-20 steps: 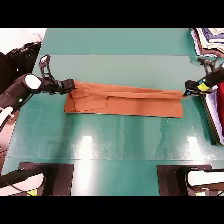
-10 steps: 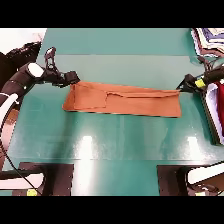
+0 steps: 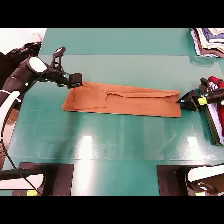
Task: Fold the shirts.
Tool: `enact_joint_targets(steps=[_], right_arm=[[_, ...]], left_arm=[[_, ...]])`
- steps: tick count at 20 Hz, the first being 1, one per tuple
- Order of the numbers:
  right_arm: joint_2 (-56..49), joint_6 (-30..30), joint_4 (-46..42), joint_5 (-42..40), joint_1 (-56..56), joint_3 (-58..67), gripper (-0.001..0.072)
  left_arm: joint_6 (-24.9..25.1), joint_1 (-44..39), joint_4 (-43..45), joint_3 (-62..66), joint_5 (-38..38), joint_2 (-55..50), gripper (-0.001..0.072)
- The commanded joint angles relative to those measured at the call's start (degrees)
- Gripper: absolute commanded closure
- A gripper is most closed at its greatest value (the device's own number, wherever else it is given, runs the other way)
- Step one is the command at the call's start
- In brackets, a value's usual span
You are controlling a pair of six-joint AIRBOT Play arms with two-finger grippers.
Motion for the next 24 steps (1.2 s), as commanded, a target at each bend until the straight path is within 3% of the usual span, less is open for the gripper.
enact_joint_targets(steps=[1,2,3,4,5,12,16,24], right_arm=[[-0.02,-3.74,5.11,-4.96,1.27,-4.83,0.028],[-0.02,-4.13,5.14,-5.31,2.29,-4.83,0.0292],[0.0,-5.35,5.77,-5.44,3.23,-4.55,0.039],[0.0,-7.3,5.95,-4.63,4.09,-3.61,0.0657],[0.02,-8.35,5.99,-3.15,4.81,-2.05,0.0695],[9.27,-2.36,5.99,2.99,12.37,13.25,0.0697],[13.94,1.36,5.95,2.89,19.08,22.6,0.0697],[10.19,3.26,5.97,2.71,32.65,40.46,0.0697]], left_arm=[[0.15,-3.74,-0.11,0.17,1.79,-0.15,0.068],[0.15,-5.07,-0.13,0.17,2.54,-0.46,0.068],[0.13,-6.47,-0.13,0.61,2.95,-1.2,0.068],[0.13,-7.78,-0.13,1.42,2.97,-2.38,0.068],[0.11,-9.35,-0.17,2.84,2.91,-4.04,0.068],[-0.37,-19.61,-0.79,16.39,2.89,-18.64,0.068],[-0.5,-21.46,-6.97,19.87,3.43,-24.65,0.068],[-0.33,-21.44,-10.23,19.91,4.33,-26.93,0.068]])
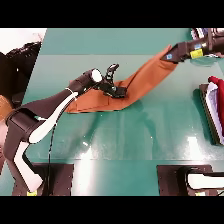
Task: Fold the shirts.
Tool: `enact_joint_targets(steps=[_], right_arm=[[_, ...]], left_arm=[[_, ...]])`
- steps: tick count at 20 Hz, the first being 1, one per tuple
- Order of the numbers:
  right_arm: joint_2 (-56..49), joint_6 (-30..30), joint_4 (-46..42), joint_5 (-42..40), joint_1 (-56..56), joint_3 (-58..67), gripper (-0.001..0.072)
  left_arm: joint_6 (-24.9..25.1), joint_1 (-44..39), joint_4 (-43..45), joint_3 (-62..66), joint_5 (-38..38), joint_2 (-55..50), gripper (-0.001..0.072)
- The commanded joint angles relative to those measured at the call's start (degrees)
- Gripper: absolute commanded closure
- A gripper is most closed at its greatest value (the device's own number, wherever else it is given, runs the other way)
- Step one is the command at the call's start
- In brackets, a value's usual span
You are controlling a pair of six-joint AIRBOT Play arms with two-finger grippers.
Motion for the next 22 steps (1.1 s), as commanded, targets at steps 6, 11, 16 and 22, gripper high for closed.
enact_joint_targets(steps=[6,11,16,22], right_arm=[[-7.23,0.2,0.04,-2.49,11.96,11.08,0.0697],[-7.32,-5.33,0.11,-11.47,19.43,5.88,0.0697],[-15.15,-9.03,0.04,-26.58,33.59,10.64,0.0694],[-24.52,-9.03,-0.22,-34.53,41.75,12.48,0.014]], left_arm=[[2.05,2.54,1.86,3.26,-5.79,0.39,0.0681],[2.05,14.1,13.18,4.11,-9.6,10.51,0.068],[2.1,28.63,14.19,4.11,-13.11,21.18,0.068],[2.12,35.65,14.38,4.09,-17.35,26.43,0.0679]])
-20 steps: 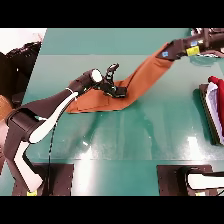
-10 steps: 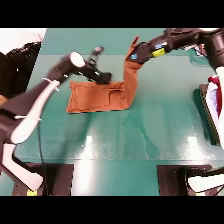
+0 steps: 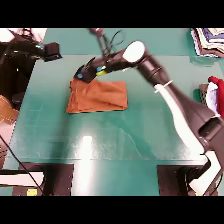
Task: Fold the shirts.
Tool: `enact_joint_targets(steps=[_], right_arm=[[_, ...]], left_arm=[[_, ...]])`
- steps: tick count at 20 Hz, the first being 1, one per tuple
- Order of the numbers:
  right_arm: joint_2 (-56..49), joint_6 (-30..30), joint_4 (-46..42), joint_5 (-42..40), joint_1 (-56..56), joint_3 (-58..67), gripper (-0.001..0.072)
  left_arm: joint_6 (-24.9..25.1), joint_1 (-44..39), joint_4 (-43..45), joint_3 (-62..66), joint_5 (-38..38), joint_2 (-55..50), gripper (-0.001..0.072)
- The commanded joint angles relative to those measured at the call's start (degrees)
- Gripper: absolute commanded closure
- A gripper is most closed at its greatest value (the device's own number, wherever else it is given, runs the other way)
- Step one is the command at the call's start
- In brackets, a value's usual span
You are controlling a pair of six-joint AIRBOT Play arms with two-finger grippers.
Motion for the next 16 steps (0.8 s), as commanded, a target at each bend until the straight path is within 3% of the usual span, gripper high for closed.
enact_joint_targets(steps=[1,5,8,12,16], right_arm=[[-1.11,-0.42,-1.49,-3.1,2.36,-2.38,0.0144],[7.72,3.74,-12.79,3.45,-5.27,-11.96,0.0146],[12.96,8.28,-15.47,7.45,-14.27,-21.38,0.0146],[15.26,16.06,-11.58,8.39,-26.6,-34.82,0.0145],[15.23,13.42,-0.33,4.52,-31.89,-44.78,0.0138]], left_arm=[[0.02,3.08,0.17,0.04,-3.1,2.36,0.068],[0.04,3.08,0.15,0.0,-6.21,2.38,0.068],[0.02,3.08,0.02,0.0,-7.8,2.25,0.068],[0.02,3.06,-0.24,-0.02,-7.74,2.27,0.068],[0.02,2.95,-0.28,-0.02,-7.19,2.25,0.0679]])
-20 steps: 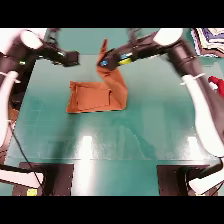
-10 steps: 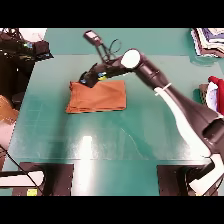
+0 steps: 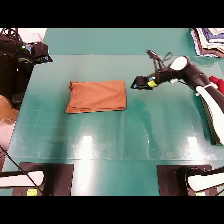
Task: Fold the shirts.
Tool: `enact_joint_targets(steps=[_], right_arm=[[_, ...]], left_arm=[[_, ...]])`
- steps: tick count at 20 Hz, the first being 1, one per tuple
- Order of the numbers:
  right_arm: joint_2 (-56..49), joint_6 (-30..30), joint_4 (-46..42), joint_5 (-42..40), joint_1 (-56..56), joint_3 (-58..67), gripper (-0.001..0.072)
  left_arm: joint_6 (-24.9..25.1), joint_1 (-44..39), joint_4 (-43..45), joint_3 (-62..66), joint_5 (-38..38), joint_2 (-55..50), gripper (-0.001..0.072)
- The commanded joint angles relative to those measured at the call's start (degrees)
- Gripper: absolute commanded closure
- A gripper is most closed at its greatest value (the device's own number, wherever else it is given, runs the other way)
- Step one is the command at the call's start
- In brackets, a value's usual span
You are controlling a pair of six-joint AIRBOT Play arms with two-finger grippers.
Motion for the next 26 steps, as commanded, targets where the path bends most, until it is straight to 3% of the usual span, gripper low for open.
enact_joint_targets(steps=[1,5,13,14,16,17,18,22,26], right_arm=[[0.46,-0.24,8.11,-3.43,-4.37,-8.5,0.0138],[-4.07,-0.42,12.46,-2.73,-1.86,-7.1,0.0141],[-22.34,-0.39,23.78,4.39,8.44,12.02,0.0147],[-23.78,-0.39,23.82,4.52,9.44,14.14,0.022],[-25.73,-0.68,23.69,4.26,10.8,18.12,0.047],[-26.25,-2.01,23.3,4.33,11.08,20.11,0.0657],[-26.32,-2.56,22.27,4.33,11.06,21.73,0.0696],[-23.82,-0.7,17.14,5.68,6.84,27.28,0.0696],[-14.75,-0.74,12.35,7.06,-4.2,25.07,0.0696]], left_arm=[[0.0,-0.04,-0.09,-0.02,0.35,0.02,0.068],[0.0,-0.04,-0.09,-0.02,0.31,0.02,0.0679],[0.0,-0.04,-0.09,0.0,-1.14,0.04,0.068],[0.02,-0.04,-0.09,-0.02,-1.57,0.04,0.068],[0.02,-0.04,-0.11,0.0,-2.58,0.04,0.068],[0.02,-0.04,-0.26,0.0,-3.26,0.04,0.068],[0.2,-0.04,-0.52,0.0,-3.89,0.04,0.068],[2.95,-5.05,-0.17,0.0,-4.59,0.07,0.0681],[2.97,-14.49,-0.11,0.0,-3.45,0.04,0.068]])
